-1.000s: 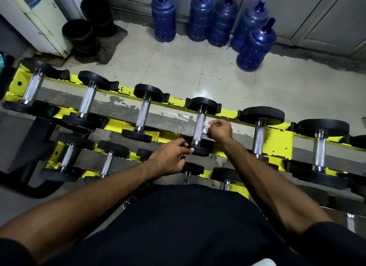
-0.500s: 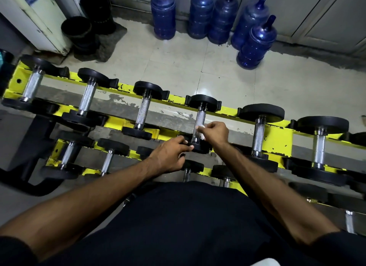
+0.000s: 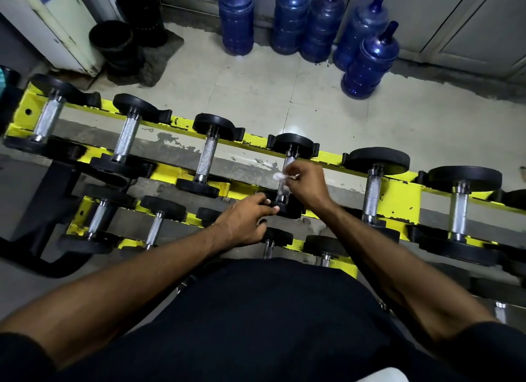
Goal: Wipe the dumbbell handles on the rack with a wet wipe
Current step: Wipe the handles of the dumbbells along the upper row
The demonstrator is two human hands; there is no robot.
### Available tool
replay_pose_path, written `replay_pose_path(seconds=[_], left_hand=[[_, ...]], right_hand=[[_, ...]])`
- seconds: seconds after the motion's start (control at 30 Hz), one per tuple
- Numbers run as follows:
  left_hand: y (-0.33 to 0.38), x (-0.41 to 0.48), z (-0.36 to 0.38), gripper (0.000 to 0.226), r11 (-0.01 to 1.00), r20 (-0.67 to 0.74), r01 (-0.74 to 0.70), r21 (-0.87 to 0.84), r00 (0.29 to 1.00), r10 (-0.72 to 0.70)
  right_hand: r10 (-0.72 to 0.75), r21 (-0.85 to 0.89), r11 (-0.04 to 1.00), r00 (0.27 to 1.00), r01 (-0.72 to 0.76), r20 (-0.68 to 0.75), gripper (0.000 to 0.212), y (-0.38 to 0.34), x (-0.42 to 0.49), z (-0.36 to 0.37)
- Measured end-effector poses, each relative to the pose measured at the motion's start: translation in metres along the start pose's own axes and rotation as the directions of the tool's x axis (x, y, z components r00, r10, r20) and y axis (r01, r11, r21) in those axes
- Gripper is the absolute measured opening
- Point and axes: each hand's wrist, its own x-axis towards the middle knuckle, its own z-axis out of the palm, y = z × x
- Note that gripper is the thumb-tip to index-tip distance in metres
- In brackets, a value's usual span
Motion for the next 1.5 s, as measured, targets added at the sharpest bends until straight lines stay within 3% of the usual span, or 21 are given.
replay_pose_path(seconds=[0.03, 0.1, 0.2, 0.27, 0.4, 0.5, 0.6, 0.7, 0.77, 0.9, 0.97, 1.1, 1.27, 1.5], left_hand=[[0.000, 0.000, 0.000, 0.045, 1.000, 0.003, 0.001, -0.003, 1.000, -0.001], [0.000, 0.000, 0.000, 0.045, 1.000, 0.007, 0.001, -0.009, 1.000, -0.001], [0.000, 0.002, 0.000, 0.043, 1.000, 0.005, -0.005, -0.006, 1.000, 0.005], [0.000, 0.002, 0.000, 0.042, 1.000, 0.004, -0.007, 0.003, 1.000, 0.007], [0.000, -0.001, 0.002, 0.044, 1.000, -0.019, -0.002, -0.026, 1.000, 0.001], [0.000, -0.001, 0.002, 0.044, 1.000, -0.027, -0.007, -0.028, 1.000, 0.006], [-0.001, 0.000, 0.000, 0.043, 1.000, -0.017, -0.001, -0.022, 1.000, 0.001], [-0.001, 0.000, 0.000, 0.044, 1.000, -0.012, -0.006, -0.024, 1.000, 0.005], [-0.001, 0.000, 0.000, 0.044, 1.000, -0.006, -0.010, -0.017, 1.000, 0.010], [-0.002, 0.002, -0.001, 0.043, 1.000, -0.012, -0.020, -0.011, 1.000, 0.020], [-0.002, 0.002, -0.002, 0.042, 1.000, -0.009, -0.018, -0.008, 1.000, 0.018], [-0.001, 0.001, -0.001, 0.043, 1.000, -0.016, -0.012, -0.012, 1.000, 0.012], [0.000, -0.001, -0.001, 0.043, 1.000, -0.012, -0.004, -0.011, 1.000, 0.004], [0.001, -0.001, -0.003, 0.042, 1.000, -0.005, -0.002, -0.023, 1.000, 0.002]], right_hand=[[-0.100, -0.115, 0.987, 0.991, 0.110, 0.088, 0.017, -0.005, 0.004, 0.002], [-0.156, -0.310, 0.917, 0.941, 0.251, 0.301, 0.013, -0.014, 0.013, 0.007], [-0.034, -0.452, 0.831, 0.841, 0.324, 0.539, 0.006, -0.029, 0.020, 0.015], [0.004, -0.487, 0.801, 0.810, 0.349, 0.587, 0.006, -0.037, 0.021, 0.014], [0.104, -0.525, 0.831, 0.876, 0.184, 0.471, 0.007, -0.025, 0.015, -0.006], [0.243, -0.400, 0.910, 0.921, -0.109, 0.303, 0.007, 0.002, 0.007, -0.009], [0.406, -0.174, 0.910, 0.890, -0.376, 0.205, 0.013, 0.020, 0.000, 0.000], [0.494, 0.010, 0.862, 0.843, -0.507, 0.212, 0.025, 0.027, 0.001, 0.007], [0.519, 0.052, 0.833, 0.811, -0.551, 0.271, 0.026, 0.030, 0.003, 0.005], [0.472, 0.060, 0.811, 0.711, -0.582, 0.521, 0.027, 0.017, -0.002, -0.001], [0.460, 0.065, 0.809, 0.697, -0.585, 0.550, 0.030, 0.014, -0.004, -0.001], [0.466, 0.133, 0.792, 0.731, -0.596, 0.499, 0.025, 0.018, -0.005, -0.004], [0.533, 0.281, 0.668, 0.706, -0.689, 0.465, 0.011, 0.020, -0.004, -0.005], [0.601, 0.292, 0.668, 0.727, -0.685, 0.331, 0.010, 0.022, -0.008, -0.007]])
